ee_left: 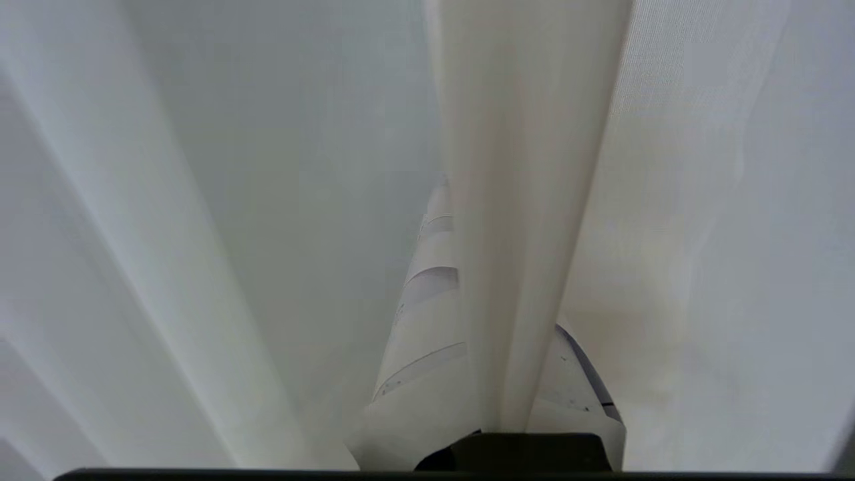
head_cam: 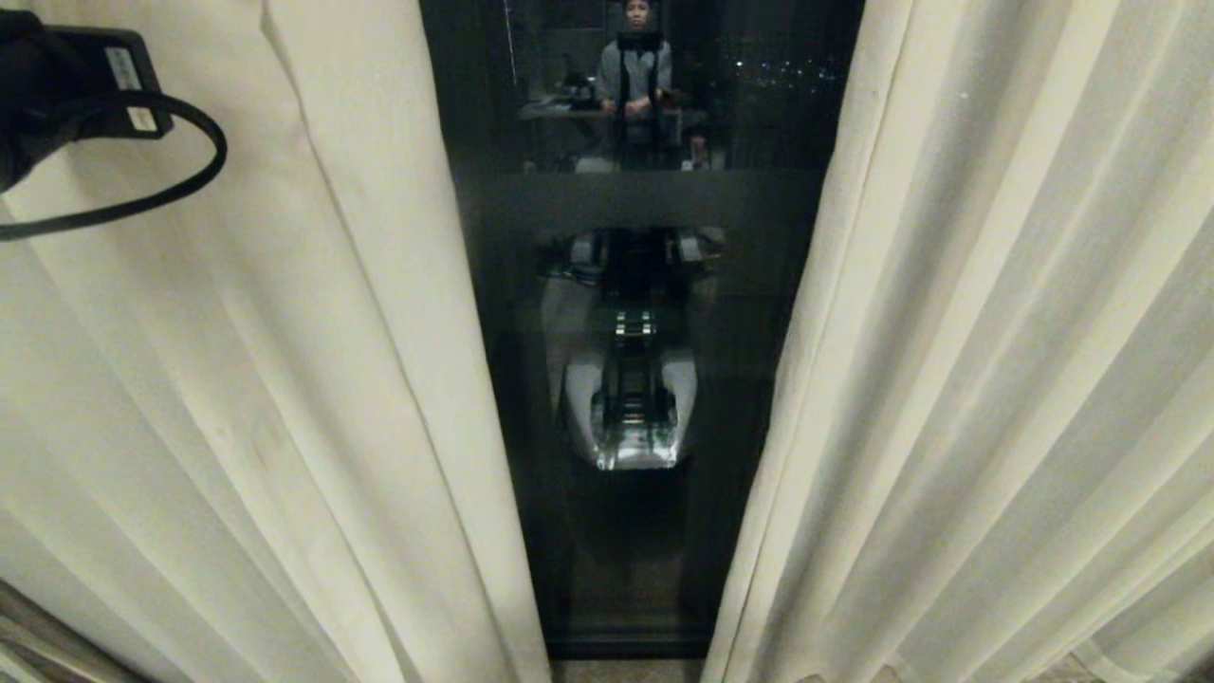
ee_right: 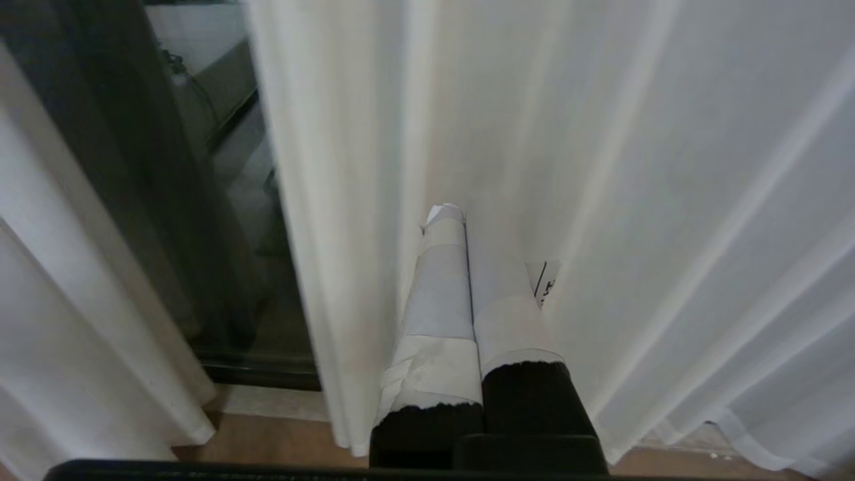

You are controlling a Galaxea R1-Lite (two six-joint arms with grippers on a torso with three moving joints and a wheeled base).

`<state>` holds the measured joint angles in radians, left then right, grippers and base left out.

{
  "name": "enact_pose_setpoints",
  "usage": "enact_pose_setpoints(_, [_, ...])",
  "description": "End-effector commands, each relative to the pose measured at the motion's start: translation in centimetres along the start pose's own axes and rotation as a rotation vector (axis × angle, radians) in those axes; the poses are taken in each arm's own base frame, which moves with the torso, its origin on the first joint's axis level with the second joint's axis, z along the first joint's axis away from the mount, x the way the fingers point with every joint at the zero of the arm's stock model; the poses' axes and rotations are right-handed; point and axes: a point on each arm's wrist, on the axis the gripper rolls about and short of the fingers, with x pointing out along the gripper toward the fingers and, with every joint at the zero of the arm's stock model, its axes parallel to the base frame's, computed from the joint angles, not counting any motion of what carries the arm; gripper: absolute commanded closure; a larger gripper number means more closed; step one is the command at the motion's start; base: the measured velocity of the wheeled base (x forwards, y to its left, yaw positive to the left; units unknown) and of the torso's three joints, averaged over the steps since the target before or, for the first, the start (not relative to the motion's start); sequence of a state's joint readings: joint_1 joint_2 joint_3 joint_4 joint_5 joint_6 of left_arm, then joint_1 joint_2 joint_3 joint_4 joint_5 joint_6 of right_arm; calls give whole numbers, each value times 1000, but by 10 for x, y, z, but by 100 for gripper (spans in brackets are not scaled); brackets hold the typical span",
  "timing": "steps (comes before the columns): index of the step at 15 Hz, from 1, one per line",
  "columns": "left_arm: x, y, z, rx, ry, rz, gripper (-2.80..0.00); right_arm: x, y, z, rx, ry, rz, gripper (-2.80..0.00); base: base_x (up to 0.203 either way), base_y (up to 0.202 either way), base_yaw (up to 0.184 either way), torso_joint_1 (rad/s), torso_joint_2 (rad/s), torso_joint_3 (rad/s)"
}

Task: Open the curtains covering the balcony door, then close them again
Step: Pull the inner curtains open on both sides

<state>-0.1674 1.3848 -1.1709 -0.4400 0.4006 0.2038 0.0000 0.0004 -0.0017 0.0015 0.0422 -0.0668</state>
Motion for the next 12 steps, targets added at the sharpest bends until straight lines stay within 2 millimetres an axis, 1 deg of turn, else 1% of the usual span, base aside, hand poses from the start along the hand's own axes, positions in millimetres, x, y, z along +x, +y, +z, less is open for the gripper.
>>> enact_pose_setpoints(1, [-1, 1, 0, 0, 0, 3, 0, 0, 0, 0, -1, 1, 1, 0, 0, 194, 1, 6, 6, -1])
enact_pose_setpoints(12, [-7, 3, -3, 2, 7, 6, 0, 0, 0, 0, -1, 1, 1, 0, 0, 189, 2, 3, 3, 1])
